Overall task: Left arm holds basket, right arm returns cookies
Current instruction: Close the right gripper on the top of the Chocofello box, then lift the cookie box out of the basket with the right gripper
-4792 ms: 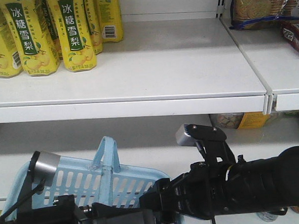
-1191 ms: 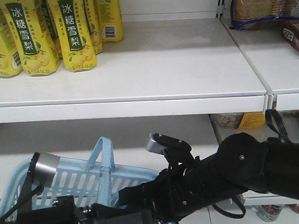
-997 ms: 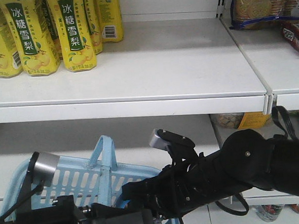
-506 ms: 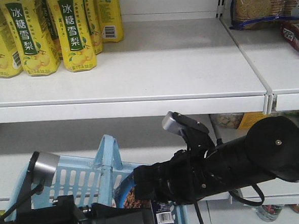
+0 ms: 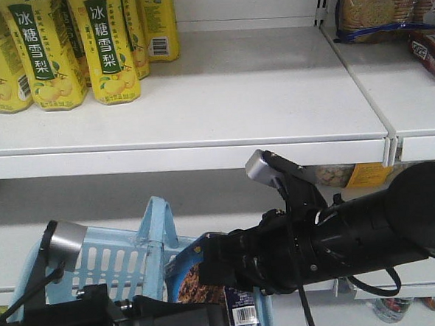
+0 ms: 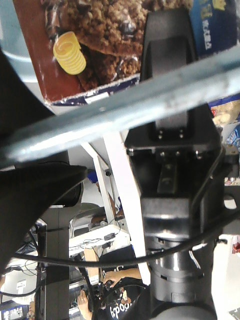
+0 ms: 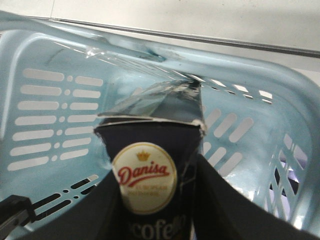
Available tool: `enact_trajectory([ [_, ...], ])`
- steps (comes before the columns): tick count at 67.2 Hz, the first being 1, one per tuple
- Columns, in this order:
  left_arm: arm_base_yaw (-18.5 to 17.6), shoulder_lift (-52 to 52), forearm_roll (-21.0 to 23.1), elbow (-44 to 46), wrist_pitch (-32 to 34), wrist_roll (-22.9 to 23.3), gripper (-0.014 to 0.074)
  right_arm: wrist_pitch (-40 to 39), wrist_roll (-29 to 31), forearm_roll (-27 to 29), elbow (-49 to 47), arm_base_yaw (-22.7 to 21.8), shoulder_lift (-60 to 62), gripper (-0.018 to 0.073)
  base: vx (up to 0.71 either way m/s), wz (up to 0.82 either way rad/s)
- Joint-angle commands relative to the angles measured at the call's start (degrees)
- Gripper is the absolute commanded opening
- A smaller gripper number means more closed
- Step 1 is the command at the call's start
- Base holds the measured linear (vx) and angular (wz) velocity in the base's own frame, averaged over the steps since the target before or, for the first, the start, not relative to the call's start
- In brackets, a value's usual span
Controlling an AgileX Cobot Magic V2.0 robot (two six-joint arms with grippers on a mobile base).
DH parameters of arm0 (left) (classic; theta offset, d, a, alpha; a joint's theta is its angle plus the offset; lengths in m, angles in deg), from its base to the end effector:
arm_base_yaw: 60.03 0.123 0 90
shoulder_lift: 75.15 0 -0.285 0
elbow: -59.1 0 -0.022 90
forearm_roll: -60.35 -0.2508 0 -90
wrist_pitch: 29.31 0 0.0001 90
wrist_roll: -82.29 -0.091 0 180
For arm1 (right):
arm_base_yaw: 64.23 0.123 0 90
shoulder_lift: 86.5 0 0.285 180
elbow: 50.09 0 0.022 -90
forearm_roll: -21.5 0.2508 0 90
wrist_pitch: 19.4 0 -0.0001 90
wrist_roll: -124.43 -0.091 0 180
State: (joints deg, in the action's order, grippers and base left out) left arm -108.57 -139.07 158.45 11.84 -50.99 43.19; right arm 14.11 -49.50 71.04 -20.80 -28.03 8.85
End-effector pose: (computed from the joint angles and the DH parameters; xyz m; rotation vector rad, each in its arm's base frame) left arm 0.1055 -0.1698 0.2828 0.0894 2.2205 -1.5405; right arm 0.1933 0.1890 0.2645 -0.1768 2.5977 1.0701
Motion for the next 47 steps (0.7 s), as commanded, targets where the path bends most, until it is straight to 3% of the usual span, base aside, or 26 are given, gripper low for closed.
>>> enact_trajectory([
  [1,-0.19,1.00,3.79,2.25,-1.99,-0.59,-0.0006,-1.08,0.82,1.34,-1.81,-0.35,2.01,0.0177,0.00,0.00],
  [11,-0.19,1.00,3.79,2.25,-1.99,-0.59,-0.0006,-1.22,0.82,1.29,-1.81,-0.35,2.25,0.0120,0.00,0.00],
  [32,-0.19,1.00,3.79,2.25,-1.99,-0.59,-0.0006,-0.78,0.82,0.76,-1.81,-0.35,4.81,0.0122,0.00,0.00],
  [47,-0.19,1.00,3.79,2.25,-1.99,-0.59,-0.0006,-0.50,-2.65,-4.37,-1.81,-0.48,10.01,0.0125,0.00,0.00],
])
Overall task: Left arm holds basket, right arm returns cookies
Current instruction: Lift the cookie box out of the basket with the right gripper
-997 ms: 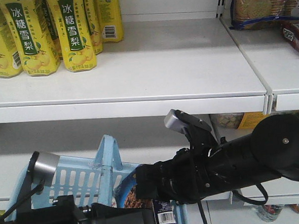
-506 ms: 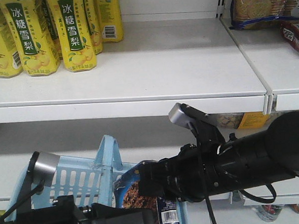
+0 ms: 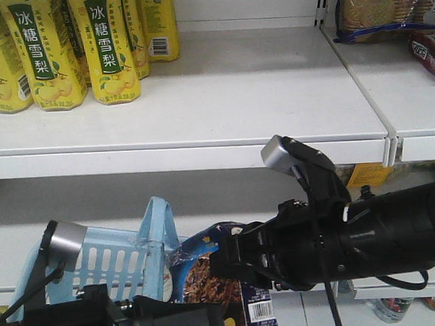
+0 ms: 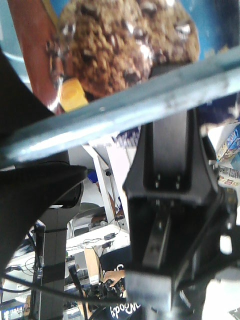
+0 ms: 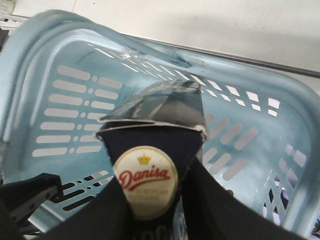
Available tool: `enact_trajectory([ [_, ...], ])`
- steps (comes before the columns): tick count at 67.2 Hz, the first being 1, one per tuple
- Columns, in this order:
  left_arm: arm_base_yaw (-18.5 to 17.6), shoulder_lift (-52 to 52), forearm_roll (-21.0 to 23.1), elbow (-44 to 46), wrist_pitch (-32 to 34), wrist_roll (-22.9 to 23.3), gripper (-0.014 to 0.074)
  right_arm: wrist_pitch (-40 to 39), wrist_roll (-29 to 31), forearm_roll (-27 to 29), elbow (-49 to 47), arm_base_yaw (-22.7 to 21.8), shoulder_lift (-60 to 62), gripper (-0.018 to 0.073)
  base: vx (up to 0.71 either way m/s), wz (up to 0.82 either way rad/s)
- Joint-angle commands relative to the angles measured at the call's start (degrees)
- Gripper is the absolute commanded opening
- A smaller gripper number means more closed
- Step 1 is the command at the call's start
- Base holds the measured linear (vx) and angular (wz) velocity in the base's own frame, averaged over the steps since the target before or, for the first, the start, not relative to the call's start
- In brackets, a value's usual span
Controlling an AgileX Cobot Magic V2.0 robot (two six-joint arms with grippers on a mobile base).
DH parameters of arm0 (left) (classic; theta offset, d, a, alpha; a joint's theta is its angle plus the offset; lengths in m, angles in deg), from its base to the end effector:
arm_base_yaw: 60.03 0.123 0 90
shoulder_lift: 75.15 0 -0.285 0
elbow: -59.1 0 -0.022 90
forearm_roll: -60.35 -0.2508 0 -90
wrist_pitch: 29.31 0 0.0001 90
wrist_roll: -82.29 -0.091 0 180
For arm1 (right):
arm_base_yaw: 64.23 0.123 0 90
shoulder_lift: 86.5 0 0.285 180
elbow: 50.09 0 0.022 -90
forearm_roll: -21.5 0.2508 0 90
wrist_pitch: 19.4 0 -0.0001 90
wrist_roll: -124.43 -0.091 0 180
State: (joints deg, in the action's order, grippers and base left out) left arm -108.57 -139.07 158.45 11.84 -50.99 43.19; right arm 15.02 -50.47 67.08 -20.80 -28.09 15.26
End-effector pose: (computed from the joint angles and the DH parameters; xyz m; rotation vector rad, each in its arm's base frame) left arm 0.1055 -0.1698 0.2828 0.0894 2.2205 -1.5405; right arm 0.1789 0.1762 0.2905 -0.2536 2.4989 1.0593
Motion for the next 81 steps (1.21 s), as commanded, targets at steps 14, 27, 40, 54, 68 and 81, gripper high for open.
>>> enact_trajectory([
  [14,-0.19,1.00,3.79,2.25,-1.99,-0.59,-0.0006,0.36,-5.73,-5.25,-1.81,-0.42,8.78,0.0128,0.00,0.00],
  [27,-0.19,1.00,3.79,2.25,-1.99,-0.59,-0.0006,2.87,-10.75,-11.26,-1.81,-0.42,15.31,0.0132,0.00,0.00],
  [40,-0.19,1.00,3.79,2.25,-1.99,-0.59,-0.0006,2.33,-13.43,-13.73,-1.95,-0.42,23.56,0.0134,0.00,0.00],
  [54,-0.19,1.00,3.79,2.25,-1.99,-0.59,-0.0006,1.65,-19.97,-24.89,-6.48,-0.42,30.59,0.0137,0.00,0.00],
  [68,-0.19,1.00,3.79,2.25,-1.99,-0.59,-0.0006,-2.18,-27.77,-42.03,-11.04,-0.42,31.52,0.0146,0.00,0.00],
  [81,-0.19,1.00,3.79,2.25,-1.99,-0.59,-0.0006,-11.71,-35.61,-57.29,-11.06,-0.42,29.44,0.0154,0.00,0.00],
])
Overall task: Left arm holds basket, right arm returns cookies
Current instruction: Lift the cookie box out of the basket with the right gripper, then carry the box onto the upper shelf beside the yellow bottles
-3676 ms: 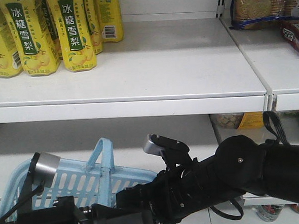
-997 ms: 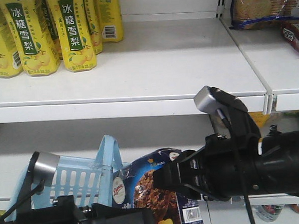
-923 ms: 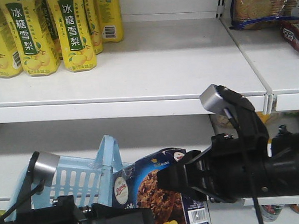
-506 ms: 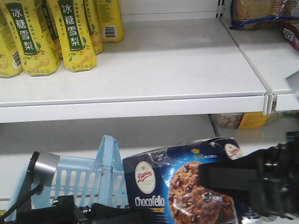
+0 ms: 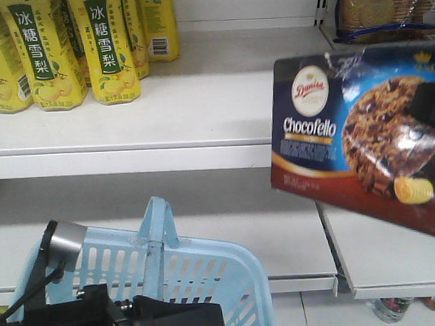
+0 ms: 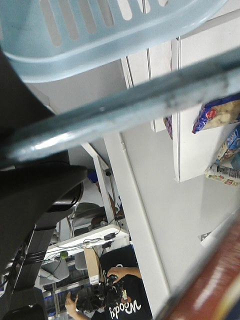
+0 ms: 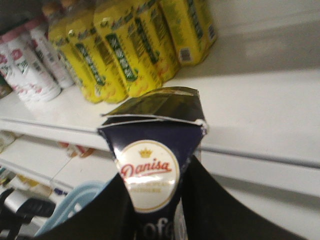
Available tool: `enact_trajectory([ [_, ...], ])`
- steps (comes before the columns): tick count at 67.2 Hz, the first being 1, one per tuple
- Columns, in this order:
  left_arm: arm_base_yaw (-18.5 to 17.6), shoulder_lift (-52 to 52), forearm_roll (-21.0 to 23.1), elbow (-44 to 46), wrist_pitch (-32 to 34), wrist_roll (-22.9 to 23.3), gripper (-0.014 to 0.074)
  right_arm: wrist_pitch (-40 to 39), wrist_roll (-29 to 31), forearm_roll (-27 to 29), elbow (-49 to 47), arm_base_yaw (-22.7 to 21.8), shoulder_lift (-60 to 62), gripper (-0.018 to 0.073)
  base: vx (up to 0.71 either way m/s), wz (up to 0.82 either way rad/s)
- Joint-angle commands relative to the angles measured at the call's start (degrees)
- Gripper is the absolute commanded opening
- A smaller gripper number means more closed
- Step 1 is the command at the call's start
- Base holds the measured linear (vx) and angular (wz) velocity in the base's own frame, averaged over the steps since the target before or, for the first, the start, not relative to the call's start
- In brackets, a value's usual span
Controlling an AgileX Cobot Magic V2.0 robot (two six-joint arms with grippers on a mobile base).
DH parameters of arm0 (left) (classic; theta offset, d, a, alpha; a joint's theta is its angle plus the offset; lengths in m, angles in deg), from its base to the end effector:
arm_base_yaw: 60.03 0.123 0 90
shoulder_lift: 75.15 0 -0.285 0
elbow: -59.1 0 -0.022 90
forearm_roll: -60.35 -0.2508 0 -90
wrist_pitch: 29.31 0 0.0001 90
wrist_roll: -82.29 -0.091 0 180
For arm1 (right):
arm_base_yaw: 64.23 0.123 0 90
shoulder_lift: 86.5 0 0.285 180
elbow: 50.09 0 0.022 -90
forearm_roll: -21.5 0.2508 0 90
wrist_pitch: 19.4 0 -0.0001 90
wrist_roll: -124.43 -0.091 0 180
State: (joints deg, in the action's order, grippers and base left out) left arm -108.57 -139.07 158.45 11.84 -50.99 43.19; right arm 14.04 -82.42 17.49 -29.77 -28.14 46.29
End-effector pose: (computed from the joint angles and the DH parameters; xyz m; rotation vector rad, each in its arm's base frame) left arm 0.1055 -0.1698 0.2828 0.0894 2.2205 -1.5405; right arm 0.0982 0.0673 0.4310 -0.1705 1.8096 0.7153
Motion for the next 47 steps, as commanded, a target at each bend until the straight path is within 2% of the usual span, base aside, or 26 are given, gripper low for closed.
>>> enact_trajectory([
  [1,-0.19,1.00,3.79,2.25,-1.99,-0.59,-0.0006,-11.35,-4.43,-8.67,-2.08,-0.37,-1.95,0.0154,0.00,0.00],
  [19,-0.19,1.00,3.79,2.25,-1.99,-0.59,-0.0006,-17.02,-15.17,-28.31,-3.55,-0.37,-12.10,0.0169,0.00,0.00],
  [26,-0.19,1.00,3.79,2.25,-1.99,-0.59,-0.0006,-17.53,-22.08,-37.66,-5.06,-0.37,-16.87,0.0174,0.00,0.00],
  [35,-0.19,1.00,3.79,2.25,-1.99,-0.59,-0.0006,-16.99,-33.77,-51.11,-7.40,-0.37,-22.63,0.0179,0.00,0.00],
  [38,-0.19,1.00,3.79,2.25,-1.99,-0.59,-0.0006,-16.77,-39.06,-57.76,-8.30,-0.37,-25.10,0.0179,0.00,0.00],
  [47,-0.19,1.00,3.79,2.25,-1.99,-0.59,-0.0006,-14.37,-53.63,-72.14,-10.50,-0.37,-30.43,0.0182,0.00,0.00],
])
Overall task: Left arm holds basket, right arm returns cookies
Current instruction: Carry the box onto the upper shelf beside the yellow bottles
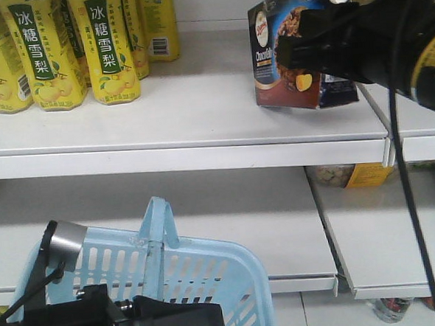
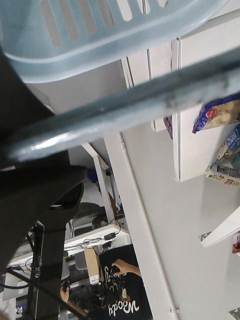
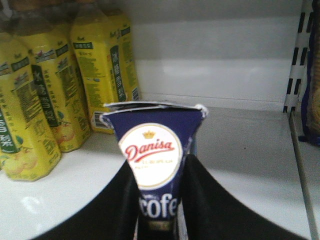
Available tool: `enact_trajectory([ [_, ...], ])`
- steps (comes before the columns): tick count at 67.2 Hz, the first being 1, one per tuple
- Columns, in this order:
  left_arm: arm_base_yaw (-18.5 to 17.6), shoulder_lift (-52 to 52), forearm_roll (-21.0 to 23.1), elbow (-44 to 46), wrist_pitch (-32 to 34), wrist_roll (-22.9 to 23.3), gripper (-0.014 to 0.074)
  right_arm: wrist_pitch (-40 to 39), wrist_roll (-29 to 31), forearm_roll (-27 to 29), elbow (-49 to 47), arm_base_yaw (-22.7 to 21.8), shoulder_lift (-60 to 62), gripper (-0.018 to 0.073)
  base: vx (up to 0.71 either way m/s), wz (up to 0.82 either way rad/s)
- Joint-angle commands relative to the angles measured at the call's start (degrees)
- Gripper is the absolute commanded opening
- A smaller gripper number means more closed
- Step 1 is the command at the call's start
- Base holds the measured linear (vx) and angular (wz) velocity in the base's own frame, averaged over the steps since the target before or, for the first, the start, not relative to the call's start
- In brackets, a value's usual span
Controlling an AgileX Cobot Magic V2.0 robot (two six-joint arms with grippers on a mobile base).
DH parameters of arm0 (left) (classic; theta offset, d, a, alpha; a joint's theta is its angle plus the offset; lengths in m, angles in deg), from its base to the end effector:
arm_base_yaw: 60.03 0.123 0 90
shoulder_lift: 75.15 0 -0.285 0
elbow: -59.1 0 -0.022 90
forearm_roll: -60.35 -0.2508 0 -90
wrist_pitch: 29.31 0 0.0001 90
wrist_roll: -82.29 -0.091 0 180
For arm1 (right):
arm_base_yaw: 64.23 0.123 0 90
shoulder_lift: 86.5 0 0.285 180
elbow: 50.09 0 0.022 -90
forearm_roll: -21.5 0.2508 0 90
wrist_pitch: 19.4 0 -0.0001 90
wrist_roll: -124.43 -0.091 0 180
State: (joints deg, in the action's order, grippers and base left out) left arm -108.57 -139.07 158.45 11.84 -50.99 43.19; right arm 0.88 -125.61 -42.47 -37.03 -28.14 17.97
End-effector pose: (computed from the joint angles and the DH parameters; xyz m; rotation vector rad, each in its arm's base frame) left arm 0.1055 -0.1698 0.2828 0.0894 2.2205 -1.5405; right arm 0.2306 0.1329 0.4153 -0.1888 1.6986 0.2978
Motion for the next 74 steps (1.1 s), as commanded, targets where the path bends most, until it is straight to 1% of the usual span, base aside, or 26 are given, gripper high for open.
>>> enact_trajectory([
  [1,-0.19,1.00,3.79,2.25,-1.99,-0.59,-0.0006,-0.90,-11.93,-13.61,-3.47,-0.37,-2.67,0.0182,0.00,0.00],
  [9,-0.19,1.00,3.79,2.25,-1.99,-0.59,-0.0006,1.46,-23.33,-24.97,-4.40,-0.37,-7.33,0.0185,0.00,0.00],
  [15,-0.19,1.00,3.79,2.25,-1.99,-0.59,-0.0006,3.43,-29.80,-29.86,-5.00,-0.37,-10.68,0.0189,0.00,0.00],
  [18,-0.19,1.00,3.79,2.25,-1.99,-0.59,-0.0006,4.55,-32.18,-31.10,-5.36,-0.37,-11.82,0.0190,0.00,0.00],
  [23,-0.19,1.00,3.79,2.25,-1.99,-0.59,-0.0006,6.36,-34.52,-32.49,-5.74,-0.37,-13.97,0.0199,0.00,0.00],
  [30,-0.19,1.00,3.79,2.25,-1.99,-0.59,-0.0006,6.55,-35.26,-32.61,-6.28,-0.37,-15.75,0.0216,0.00,0.00],
  [36,-0.19,1.00,3.79,2.25,-1.99,-0.59,-0.0006,6.41,-35.26,-32.67,-6.32,-0.37,-16.22,0.0262,0.00,0.00],
  [43,-0.19,1.00,3.79,2.25,-1.99,-0.59,-0.0006,6.25,-35.26,-32.91,-6.32,-0.37,-16.14,0.0363,0.00,0.00],
  [52,-0.19,1.00,3.79,2.25,-1.99,-0.59,-0.0006,6.00,-35.26,-33.85,-6.32,-0.32,-15.86,0.0533,0.00,0.00],
  [57,-0.19,1.00,3.79,2.25,-1.99,-0.59,-0.0006,5.39,-35.20,-33.59,-6.24,-0.19,-15.31,0.0599,0.00,0.00],
  [61,-0.19,1.00,3.79,2.25,-1.99,-0.59,-0.0006,3.58,-35.16,-33.48,-5.95,-0.19,-14.49,0.0631,0.00,0.00],
  [64,-0.19,1.00,3.79,2.25,-1.99,-0.59,-0.0006,2.11,-35.09,-33.20,-5.98,-0.19,-13.63,0.0638,0.00,0.00],
  [70,-0.19,1.00,3.79,2.25,-1.99,-0.59,-0.0006,-0.41,-34.24,-31.46,-5.98,-0.19,-11.55,0.0636,0.00,0.00],
  [74,-0.19,1.00,3.79,2.25,-1.99,-0.59,-0.0006,-1.32,-32.33,-29.55,-5.98,-0.19,-10.04,0.0631,0.00,0.00],
])
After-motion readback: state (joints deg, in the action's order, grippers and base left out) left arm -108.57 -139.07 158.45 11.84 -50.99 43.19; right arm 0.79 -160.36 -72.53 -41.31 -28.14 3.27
